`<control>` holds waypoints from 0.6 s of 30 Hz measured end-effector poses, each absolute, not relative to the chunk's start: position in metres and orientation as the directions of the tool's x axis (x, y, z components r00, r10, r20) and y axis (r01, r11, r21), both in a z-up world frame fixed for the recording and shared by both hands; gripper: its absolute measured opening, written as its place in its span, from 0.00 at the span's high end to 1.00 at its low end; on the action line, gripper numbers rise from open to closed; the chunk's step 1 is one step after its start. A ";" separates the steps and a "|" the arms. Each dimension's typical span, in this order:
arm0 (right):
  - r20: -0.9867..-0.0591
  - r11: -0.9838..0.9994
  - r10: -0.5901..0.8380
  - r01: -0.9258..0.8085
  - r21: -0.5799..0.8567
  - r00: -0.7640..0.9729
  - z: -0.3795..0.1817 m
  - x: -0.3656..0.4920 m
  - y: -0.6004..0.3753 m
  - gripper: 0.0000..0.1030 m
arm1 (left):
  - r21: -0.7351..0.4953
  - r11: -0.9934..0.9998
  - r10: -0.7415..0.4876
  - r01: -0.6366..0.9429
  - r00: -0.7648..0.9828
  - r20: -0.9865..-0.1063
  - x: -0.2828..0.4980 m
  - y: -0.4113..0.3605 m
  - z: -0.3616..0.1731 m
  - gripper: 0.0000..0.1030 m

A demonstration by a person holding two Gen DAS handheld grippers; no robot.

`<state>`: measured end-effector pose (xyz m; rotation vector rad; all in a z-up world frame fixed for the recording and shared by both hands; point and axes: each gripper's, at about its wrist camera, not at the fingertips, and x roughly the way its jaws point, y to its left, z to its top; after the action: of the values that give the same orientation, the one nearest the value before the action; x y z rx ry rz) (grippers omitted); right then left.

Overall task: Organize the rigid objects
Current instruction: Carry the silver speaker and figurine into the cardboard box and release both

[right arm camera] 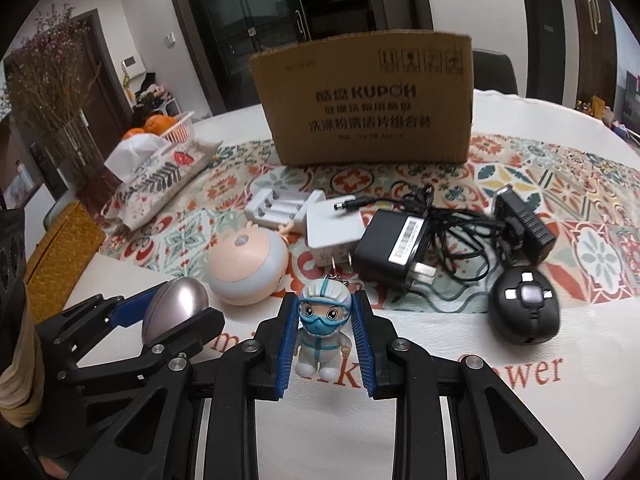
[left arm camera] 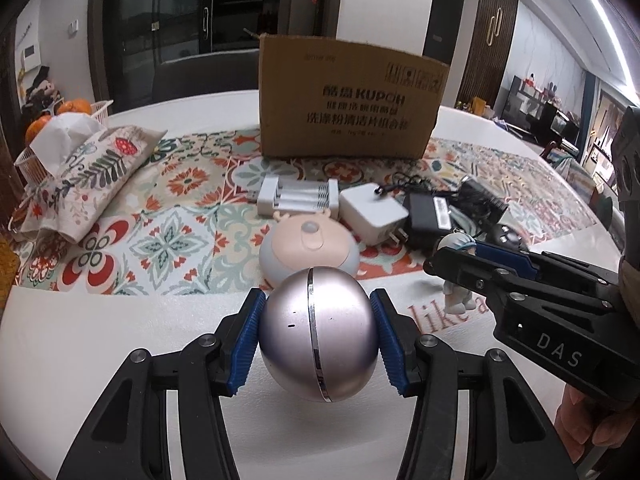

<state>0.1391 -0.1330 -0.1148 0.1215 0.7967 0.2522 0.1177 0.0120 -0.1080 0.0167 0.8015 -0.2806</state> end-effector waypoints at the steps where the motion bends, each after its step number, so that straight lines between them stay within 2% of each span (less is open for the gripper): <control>1: -0.684 0.963 0.268 -0.175 0.204 0.678 -0.112 0.138 -0.134 0.73 | -0.093 0.963 -0.243 0.254 0.663 -0.708 0.117 0.011 -0.106 0.49; 18: -0.561 0.977 0.209 -0.140 0.163 0.801 -0.054 0.131 -0.156 0.73 | -0.058 0.962 -0.251 0.268 0.773 -0.583 0.127 -0.008 -0.045 0.49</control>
<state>0.1314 -0.1559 -0.0538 0.1153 0.6143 0.1873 0.1273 -0.0077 -0.0454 0.0291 0.6279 -0.2813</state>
